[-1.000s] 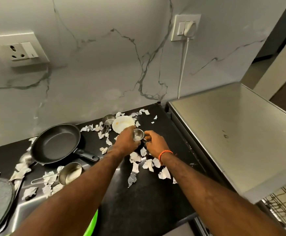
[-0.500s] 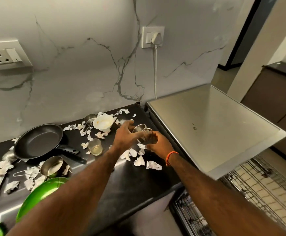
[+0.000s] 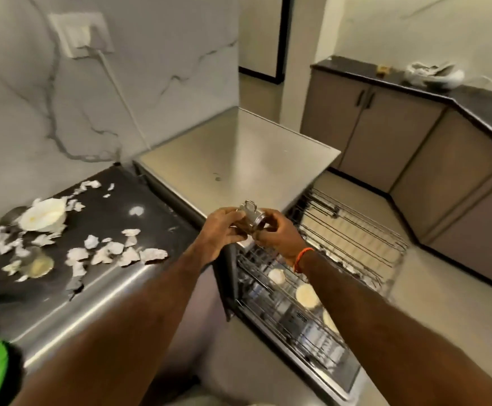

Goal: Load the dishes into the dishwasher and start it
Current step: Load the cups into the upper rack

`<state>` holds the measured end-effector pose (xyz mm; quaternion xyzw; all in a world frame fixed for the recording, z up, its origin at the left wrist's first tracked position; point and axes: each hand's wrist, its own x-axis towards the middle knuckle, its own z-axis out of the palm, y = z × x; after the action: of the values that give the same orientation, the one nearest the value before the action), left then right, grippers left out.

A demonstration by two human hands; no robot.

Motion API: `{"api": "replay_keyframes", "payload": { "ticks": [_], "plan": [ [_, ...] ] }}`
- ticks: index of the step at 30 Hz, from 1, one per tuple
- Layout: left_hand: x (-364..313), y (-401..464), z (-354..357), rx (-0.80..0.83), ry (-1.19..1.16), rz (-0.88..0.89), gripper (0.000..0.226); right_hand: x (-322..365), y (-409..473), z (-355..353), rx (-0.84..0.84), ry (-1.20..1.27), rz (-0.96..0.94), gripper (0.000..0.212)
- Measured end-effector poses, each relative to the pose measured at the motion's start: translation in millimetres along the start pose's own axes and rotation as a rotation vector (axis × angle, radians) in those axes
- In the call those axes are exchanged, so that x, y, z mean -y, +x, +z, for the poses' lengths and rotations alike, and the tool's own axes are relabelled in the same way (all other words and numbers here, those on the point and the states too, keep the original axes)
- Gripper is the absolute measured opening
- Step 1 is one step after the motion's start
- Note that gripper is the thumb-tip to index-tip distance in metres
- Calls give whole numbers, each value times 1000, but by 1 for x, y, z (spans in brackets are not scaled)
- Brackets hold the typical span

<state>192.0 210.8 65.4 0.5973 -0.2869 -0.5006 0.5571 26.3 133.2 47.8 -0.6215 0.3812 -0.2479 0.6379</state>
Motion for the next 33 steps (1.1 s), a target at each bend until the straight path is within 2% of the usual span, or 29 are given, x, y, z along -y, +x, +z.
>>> {"api": "replay_keyframes", "payload": {
  "ticks": [3,8,12,16,18,24,26,28,33],
  "plan": [
    [14,11,50,8,119,-35,23,-22,-18,-42,-144,21,65,67],
    [40,37,108,-42,445,111,33,-53,-39,-87,-309,12,149,74],
    [67,59,144,23,587,155,12,-83,-39,-106,-438,29,207,67],
    [97,84,157,155,611,-4,21,-110,-28,-116,-504,-22,285,59],
    [117,106,161,219,582,-98,18,-132,-10,-124,-520,-60,318,58],
    [179,172,164,266,426,-381,24,-224,50,-126,-454,35,512,71],
    [198,189,166,258,382,-459,22,-241,62,-124,-442,57,548,63],
    [218,204,168,241,366,-494,21,-237,72,-126,-445,44,563,49],
    [250,233,171,243,383,-541,19,-266,99,-139,-403,35,665,52]
  ]
}}
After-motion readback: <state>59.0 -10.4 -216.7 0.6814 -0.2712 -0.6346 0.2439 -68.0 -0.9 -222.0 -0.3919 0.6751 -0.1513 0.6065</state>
